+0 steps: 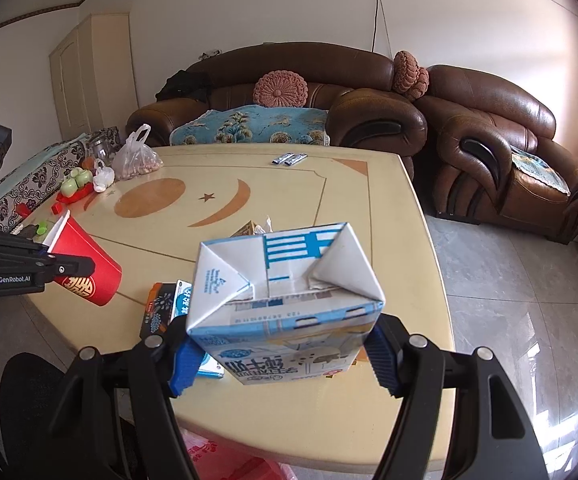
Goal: Collect trash
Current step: 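Carry the red cup and milk carton over the pink bin with both tools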
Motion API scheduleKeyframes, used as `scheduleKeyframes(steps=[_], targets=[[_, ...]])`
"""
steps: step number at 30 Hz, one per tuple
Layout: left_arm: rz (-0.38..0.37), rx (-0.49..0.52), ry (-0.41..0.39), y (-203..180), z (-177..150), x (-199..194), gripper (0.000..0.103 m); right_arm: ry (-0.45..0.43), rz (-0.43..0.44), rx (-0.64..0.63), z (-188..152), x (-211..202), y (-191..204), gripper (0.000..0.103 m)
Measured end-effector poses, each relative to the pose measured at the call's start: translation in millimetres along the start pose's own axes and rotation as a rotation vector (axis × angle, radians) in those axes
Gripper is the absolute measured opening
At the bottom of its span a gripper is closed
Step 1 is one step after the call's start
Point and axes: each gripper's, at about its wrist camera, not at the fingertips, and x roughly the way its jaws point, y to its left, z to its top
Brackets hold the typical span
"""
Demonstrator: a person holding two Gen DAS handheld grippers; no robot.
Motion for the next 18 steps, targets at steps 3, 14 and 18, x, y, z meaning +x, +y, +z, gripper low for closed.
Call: scheduleKeyframes(steps=[3, 14, 18], targets=[[-0.004, 0.001, -0.014, -4.6, -10.0, -10.3, 0.007, -0.009, -0.006, 0.003, -1.3, -16.9, 5.5, 0.067], [-0.048, 0.019, -0.042, -9.8, -49.0, -40.6, 0.007, -0.025, -0.014, -0.015, -19.8, -61.8, 27.8, 0.067], [-0.064, 0.026, -0.042, -12.0, -67.1, -43.9, 0.007, -0.021, -0.021, -0.017, -31.3, -71.8, 35.6, 0.067]])
